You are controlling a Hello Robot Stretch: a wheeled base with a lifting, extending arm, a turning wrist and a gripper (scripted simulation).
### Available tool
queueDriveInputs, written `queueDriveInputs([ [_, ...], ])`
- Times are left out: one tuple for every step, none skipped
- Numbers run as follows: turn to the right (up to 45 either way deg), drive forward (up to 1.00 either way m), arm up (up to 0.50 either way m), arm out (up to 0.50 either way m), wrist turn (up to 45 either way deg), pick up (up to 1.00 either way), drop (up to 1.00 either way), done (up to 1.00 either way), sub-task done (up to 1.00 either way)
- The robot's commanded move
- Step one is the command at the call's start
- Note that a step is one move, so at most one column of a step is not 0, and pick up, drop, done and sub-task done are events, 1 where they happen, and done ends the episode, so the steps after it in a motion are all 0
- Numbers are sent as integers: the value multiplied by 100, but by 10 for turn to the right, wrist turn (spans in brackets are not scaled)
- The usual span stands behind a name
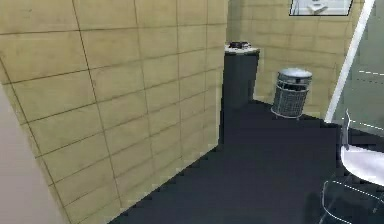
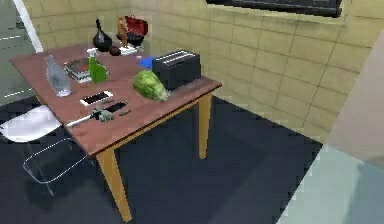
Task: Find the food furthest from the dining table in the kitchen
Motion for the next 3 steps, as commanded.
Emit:
queueDriveInputs([
  [300, 0, 0, 0, 0, 0, 0, 0, 0],
  [0, 100, 0, 0, 0, 0, 0, 0, 0],
  [330, 0, 0, 0, 0, 0, 0, 0, 0],
])
